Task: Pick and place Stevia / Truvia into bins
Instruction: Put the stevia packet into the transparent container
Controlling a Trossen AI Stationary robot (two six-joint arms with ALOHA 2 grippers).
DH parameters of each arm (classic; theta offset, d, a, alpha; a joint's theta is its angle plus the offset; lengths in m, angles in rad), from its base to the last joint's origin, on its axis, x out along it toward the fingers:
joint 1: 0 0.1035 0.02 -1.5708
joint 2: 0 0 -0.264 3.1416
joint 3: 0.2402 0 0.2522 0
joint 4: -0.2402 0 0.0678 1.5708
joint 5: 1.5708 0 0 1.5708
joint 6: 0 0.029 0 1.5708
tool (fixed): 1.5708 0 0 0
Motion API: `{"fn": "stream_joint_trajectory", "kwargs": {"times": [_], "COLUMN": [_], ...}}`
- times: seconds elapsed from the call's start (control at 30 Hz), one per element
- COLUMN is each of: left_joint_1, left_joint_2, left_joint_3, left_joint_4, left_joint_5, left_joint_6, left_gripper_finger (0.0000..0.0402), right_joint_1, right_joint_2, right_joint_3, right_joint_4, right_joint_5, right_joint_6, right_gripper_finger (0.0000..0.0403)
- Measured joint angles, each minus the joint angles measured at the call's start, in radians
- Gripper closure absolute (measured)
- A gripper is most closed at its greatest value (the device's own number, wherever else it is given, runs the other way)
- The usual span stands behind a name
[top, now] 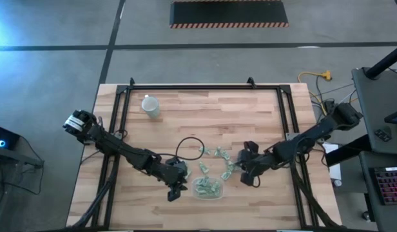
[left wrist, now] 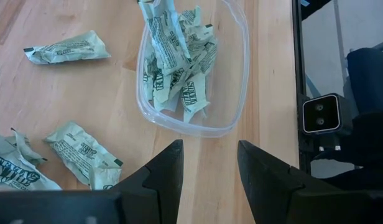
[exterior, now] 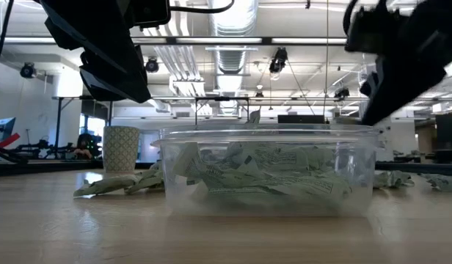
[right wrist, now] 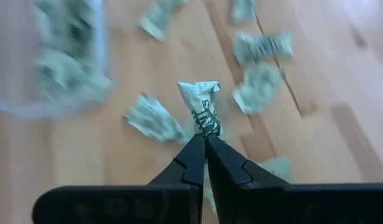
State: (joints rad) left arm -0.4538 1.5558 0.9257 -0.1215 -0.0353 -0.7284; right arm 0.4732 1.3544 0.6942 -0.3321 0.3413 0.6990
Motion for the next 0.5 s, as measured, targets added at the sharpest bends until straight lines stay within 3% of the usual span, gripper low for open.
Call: {"fn": "stream_joint_trajectory", "kwargs": {"times": [0.3,0.5], "left_joint_1": [0.000,0.000], "left_joint_2": [0.000,0.000], "left_joint_3": [0.000,0.000], "left_joint_4": [0.000,0.000], "left_joint_5": [0.000,0.000], "left_joint_6": [0.000,0.000], "left_gripper_finger": [0.0267,0.0267], "right_joint_1": [0.000,0.002], "right_joint_2": [0.064,0.198], "right_joint_3": [0.094,0.173], "right_joint_4": [0.213,0.271], "right_joint_5": [-0.011,-0.114], "right_joint_6": [-0.169,-0.208], "right_gripper_finger": [0.0394,0.0394]}}
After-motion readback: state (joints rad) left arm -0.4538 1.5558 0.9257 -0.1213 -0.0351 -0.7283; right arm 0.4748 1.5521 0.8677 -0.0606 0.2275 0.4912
